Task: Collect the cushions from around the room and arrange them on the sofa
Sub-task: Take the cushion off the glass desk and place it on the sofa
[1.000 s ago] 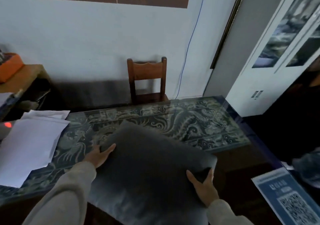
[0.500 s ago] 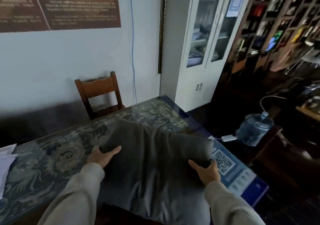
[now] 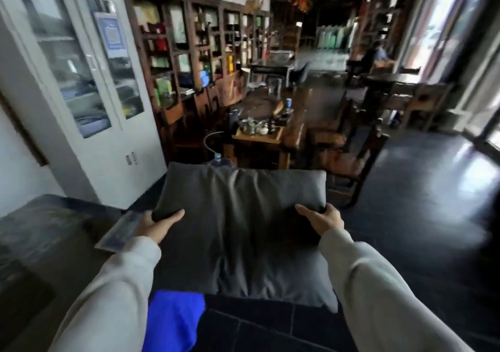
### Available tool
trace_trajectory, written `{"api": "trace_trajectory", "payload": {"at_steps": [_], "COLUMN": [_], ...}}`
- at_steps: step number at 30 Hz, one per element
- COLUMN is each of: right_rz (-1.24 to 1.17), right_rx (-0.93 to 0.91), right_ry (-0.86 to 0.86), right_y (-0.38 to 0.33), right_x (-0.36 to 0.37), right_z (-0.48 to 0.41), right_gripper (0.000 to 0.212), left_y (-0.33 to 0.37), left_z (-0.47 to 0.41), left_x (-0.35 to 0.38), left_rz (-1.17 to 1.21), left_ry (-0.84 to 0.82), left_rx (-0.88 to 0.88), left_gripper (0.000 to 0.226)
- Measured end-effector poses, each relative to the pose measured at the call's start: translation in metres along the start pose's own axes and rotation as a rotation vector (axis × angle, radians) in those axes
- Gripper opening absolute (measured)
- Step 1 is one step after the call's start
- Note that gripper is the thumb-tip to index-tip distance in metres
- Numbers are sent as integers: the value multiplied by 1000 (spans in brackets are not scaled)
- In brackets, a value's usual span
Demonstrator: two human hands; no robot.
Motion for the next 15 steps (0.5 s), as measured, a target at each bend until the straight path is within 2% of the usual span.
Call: {"api": "trace_trajectory", "payload": {"at_steps": [4, 8, 10, 15], "right_rz": [-69, -135, -186, -271], "right_rx": [47, 131, 178, 302], "right_ry": [236, 479, 598, 872], "right_y": [55, 131, 172, 278], "right_x": [-190, -368, -445, -612], "right_z": [-44, -54, -45, -7], "right_gripper": [83, 72, 74, 72], "left_y": [78, 144, 170, 214], "left_z": [104, 221, 284, 461], "left_x": [148, 289, 355, 497], "left_rz": [0, -62, -77, -109], "left_ry": [-195, -451, -580, -861], "left_rx": [130, 233, 279, 425], "left_gripper": [61, 84, 96, 94]}}
Point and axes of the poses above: each hand's wrist, its own z-axis away from the middle knuckle, its own x-axis out of the palm, y = z × x, the point moved 6 cm from there along -z, towards the middle knuckle, and after that the axes turned 11 degrees about y, right-handed, at the moved point
